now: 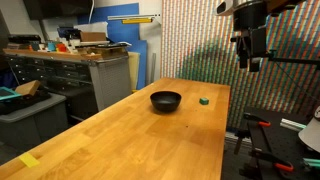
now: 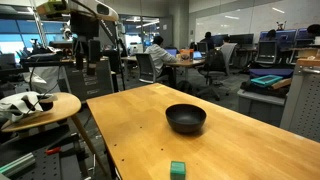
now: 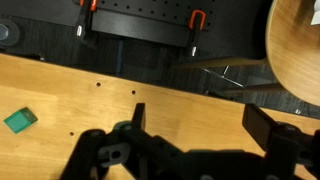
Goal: Put the green block inside the black bowl
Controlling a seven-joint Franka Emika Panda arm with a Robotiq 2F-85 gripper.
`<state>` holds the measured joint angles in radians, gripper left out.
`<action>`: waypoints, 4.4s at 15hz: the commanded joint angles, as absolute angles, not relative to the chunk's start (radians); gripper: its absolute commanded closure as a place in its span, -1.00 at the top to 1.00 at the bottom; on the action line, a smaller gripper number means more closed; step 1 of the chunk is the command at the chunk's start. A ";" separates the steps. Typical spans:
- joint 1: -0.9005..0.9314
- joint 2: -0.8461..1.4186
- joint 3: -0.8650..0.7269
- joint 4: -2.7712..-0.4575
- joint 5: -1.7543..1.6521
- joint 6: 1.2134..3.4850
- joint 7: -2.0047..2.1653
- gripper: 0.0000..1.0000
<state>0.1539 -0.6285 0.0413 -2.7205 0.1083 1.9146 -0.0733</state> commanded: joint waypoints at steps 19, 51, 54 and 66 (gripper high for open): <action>-0.027 -0.455 0.054 -2.756 0.085 2.299 0.234 1.00; -0.208 0.293 -0.174 -2.554 0.055 2.915 0.332 1.00; -0.199 0.340 -0.192 -2.516 0.068 2.912 0.311 1.00; -0.204 0.380 -0.203 -2.469 0.081 2.867 0.244 -0.65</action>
<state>-0.2196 0.3908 -0.1792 -2.4881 0.0573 2.9000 0.2783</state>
